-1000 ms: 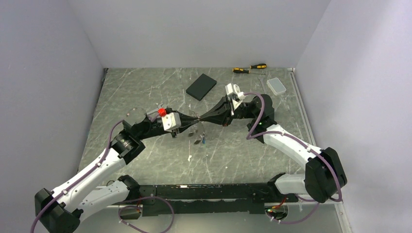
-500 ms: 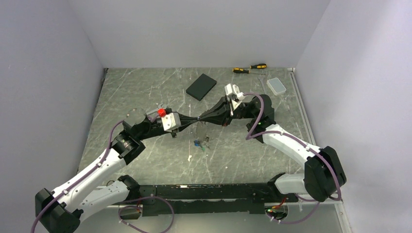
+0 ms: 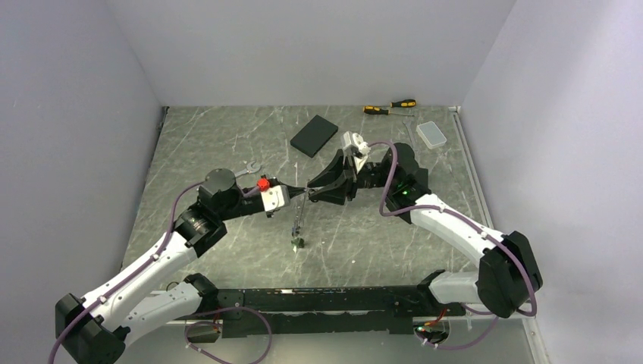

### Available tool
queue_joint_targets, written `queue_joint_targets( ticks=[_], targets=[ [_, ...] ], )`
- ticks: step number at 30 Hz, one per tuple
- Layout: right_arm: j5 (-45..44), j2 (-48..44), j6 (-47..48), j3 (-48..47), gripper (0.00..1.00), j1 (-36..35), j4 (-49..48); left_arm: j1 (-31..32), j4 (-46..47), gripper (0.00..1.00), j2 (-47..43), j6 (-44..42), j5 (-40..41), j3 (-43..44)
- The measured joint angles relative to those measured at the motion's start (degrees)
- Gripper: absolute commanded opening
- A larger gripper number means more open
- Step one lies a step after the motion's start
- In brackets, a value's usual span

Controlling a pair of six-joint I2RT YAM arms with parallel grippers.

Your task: Put the keys on the keyring

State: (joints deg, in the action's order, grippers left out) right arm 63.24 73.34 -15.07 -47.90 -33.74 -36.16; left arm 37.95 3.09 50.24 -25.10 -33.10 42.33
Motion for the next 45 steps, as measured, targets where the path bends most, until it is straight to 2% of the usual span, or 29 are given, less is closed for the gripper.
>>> queue_joint_targets(
  ticks=[2,5,13,22,32,45],
  targets=[
    [-0.35,-0.31,1.14,-0.39,0.48,0.00,2.40,0.00,-1.05,0.00,0.00,-1.92,0.07,0.00],
    [-1.68,-0.96,2.86,-0.92,0.50,-0.02,6.36,0.00,-0.98,0.00,-0.61,-4.94,0.33,-0.83],
    [-7.34,-5.11,9.14,-1.03,0.49,-0.02,18.60,0.00,0.39,0.00,-5.27,-13.86,1.22,-8.11],
    [-13.94,-6.38,16.13,-0.96,0.47,-3.21,25.90,0.79,1.38,0.00,-6.86,-22.38,1.36,-12.55],
    [-21.24,-7.28,23.63,3.45,0.43,-8.22,26.62,2.58,2.03,0.00,-7.34,-27.08,3.80,-13.99],
    [-21.09,-4.02,25.18,4.50,0.37,-8.20,24.39,3.89,1.77,0.00,-7.43,-29.05,6.54,-14.97]
  ],
)
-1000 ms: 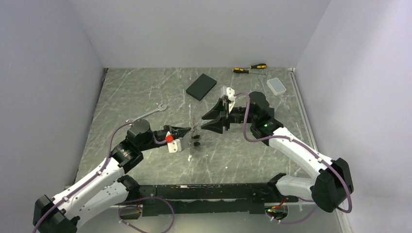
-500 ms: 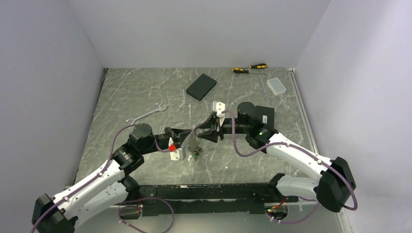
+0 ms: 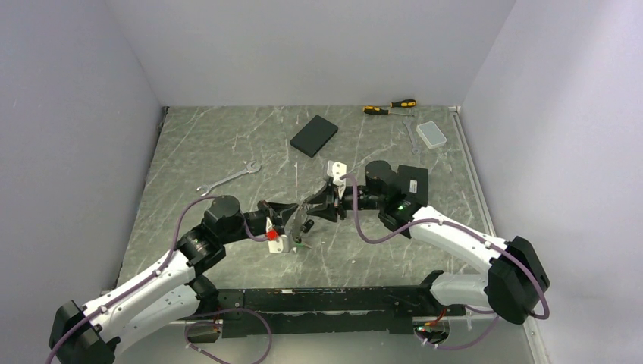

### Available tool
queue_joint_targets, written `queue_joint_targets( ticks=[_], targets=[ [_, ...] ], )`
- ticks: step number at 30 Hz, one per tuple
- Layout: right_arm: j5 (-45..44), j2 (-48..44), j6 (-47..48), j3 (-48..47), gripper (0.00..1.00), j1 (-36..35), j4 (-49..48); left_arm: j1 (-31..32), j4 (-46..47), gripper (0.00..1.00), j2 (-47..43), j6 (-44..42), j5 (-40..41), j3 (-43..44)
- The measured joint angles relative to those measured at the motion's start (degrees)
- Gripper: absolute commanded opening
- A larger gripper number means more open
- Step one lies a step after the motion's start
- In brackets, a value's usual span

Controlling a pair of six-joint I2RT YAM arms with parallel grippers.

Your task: Put the keys on the keyring

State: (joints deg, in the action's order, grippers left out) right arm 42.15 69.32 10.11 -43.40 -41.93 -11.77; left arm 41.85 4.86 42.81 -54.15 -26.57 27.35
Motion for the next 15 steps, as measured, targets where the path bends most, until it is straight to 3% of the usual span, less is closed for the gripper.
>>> queue_joint_targets(
  ticks=[10,15],
  targets=[
    [-0.46,1.05,-0.79,-0.04,0.36,-0.02,-3.45,0.33,0.00,0.00,-0.26,0.87,3.06,0.00],
    [-10.08,1.05,-3.69,0.00,0.42,-0.13,-5.18,0.39,0.07,0.00,-0.94,0.85,7.69,0.00]
  ],
)
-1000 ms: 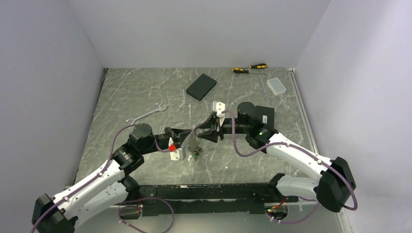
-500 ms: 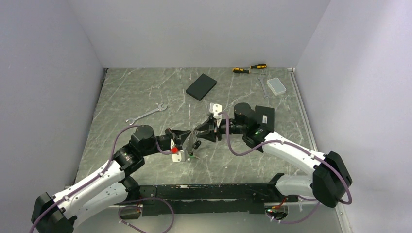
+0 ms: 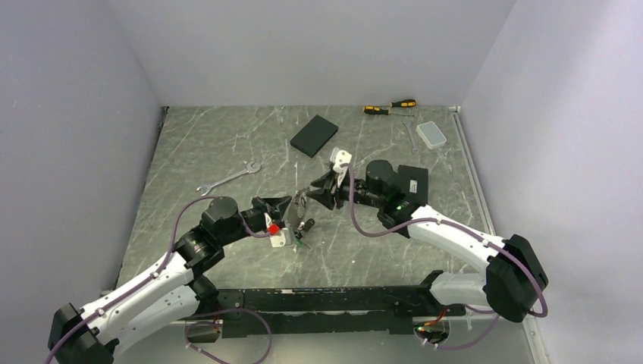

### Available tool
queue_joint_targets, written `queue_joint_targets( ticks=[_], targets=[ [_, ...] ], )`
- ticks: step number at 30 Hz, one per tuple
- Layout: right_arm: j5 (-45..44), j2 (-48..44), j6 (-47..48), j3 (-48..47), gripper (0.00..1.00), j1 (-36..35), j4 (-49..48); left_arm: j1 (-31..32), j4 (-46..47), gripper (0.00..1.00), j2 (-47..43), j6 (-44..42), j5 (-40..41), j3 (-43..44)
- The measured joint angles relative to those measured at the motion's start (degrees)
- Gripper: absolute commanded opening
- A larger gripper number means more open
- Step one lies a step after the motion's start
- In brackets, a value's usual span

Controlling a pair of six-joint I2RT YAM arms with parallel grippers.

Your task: Put the keys on the keyring

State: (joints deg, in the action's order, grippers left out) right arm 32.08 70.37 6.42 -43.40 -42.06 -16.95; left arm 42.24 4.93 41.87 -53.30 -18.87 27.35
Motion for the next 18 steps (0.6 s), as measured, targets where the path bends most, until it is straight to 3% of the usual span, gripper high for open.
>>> queue_joint_targets(
  ticks=[5,8,10,13,18],
  targets=[
    [-18.93,0.11,-8.87,0.35,0.56,0.02,-3.48,0.02,0.02,0.00,-1.16,0.02,2.75,0.00],
    [-29.53,2.01,-14.12,-0.92,0.55,0.39,-1.95,0.02,-0.04,0.00,-1.18,0.07,3.34,0.00],
    [-35.06,6.10,-17.64,-5.05,0.48,0.98,1.97,0.02,-0.04,0.00,-1.18,0.24,3.43,0.00],
    [-38.75,15.91,-23.43,-16.06,0.43,3.58,10.67,0.02,-0.04,0.00,-1.25,0.48,3.41,0.00],
    [-35.85,33.27,-31.30,-34.77,0.40,9.84,25.81,0.13,-0.02,0.00,-1.73,0.68,3.37,0.00]
  ],
)
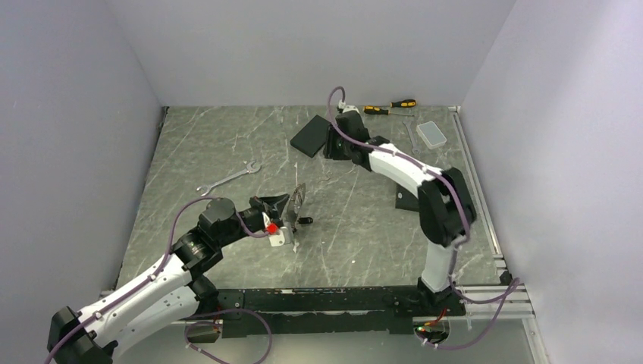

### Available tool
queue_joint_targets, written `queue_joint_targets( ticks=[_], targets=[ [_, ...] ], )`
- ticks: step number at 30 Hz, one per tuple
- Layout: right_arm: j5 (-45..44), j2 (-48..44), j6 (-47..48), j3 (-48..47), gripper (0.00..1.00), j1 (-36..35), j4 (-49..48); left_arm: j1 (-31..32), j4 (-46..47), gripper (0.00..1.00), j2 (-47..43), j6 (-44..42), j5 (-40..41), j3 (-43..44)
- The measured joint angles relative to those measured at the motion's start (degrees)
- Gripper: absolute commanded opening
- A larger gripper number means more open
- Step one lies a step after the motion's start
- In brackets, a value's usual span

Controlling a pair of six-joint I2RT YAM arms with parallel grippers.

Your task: Put the keys on the keyring

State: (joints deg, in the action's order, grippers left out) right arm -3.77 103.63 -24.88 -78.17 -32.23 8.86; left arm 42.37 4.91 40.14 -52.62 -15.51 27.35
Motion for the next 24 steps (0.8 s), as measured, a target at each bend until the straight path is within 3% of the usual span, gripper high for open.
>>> queue_joint_targets(
  ticks=[9,24],
  targets=[
    [4.76,15.63,-4.87,-11.98,0.41,1.31,17.75,0.22,-0.04,0.00,-0.37,0.85,-0.17,0.00],
    [5.20,20.72,-4.50,-18.10,0.39,0.70,22.84,0.37,-0.24,0.00,-0.70,1.14,-1.11,0.00]
  ],
)
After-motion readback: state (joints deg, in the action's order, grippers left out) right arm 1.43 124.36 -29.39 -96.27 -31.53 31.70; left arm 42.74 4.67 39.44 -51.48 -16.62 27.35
